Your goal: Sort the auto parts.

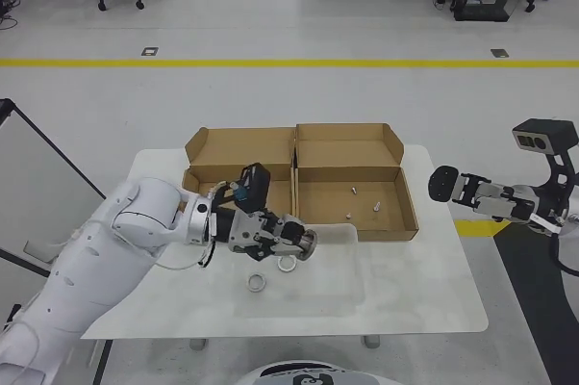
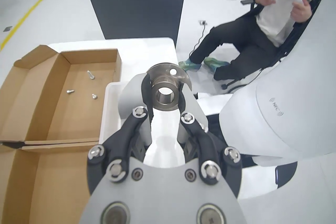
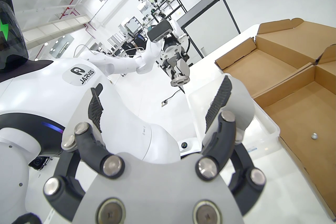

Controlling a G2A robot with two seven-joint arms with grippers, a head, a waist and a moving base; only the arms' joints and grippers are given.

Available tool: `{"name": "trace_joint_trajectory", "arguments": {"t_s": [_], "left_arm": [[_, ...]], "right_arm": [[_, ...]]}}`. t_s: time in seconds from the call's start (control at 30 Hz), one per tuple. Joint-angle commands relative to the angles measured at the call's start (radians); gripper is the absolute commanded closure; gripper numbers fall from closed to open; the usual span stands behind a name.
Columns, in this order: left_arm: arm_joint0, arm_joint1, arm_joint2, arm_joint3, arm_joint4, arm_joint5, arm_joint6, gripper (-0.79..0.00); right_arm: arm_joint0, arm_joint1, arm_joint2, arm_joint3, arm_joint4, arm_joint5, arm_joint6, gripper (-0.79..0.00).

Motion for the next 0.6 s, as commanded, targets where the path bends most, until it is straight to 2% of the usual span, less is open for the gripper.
{"name": "trace_joint_trajectory", "arguments": {"t_s": [0.0,0.1,0.27,0.43,0.57], "left_arm": [[0.007,0.006,-0.02,0.019,-0.038,-0.023,0.012,0.0],[0.023,0.015,-0.048,0.046,-0.101,-0.062,0.026,0.0],[0.051,0.031,-0.084,0.053,-0.23,-0.064,0.032,0.0],[0.078,0.042,-0.121,0.038,-0.432,-0.064,0.018,0.0],[0.094,0.039,-0.145,0.017,-0.597,-0.064,-0.015,0.0]], "right_arm": [[0.0,0.0,0.0,0.0,0.0,0.0,0.0,-0.785],[0.0,0.0,0.0,0.0,0.0,0.0,0.0,-0.785],[0.0,0.0,0.0,0.0,0.0,0.0,0.0,-0.785],[0.0,0.0,0.0,0.0,0.0,0.0,0.0,-0.785],[0.0,0.0,0.0,0.0,0.0,0.0,0.0,-0.785]]}}
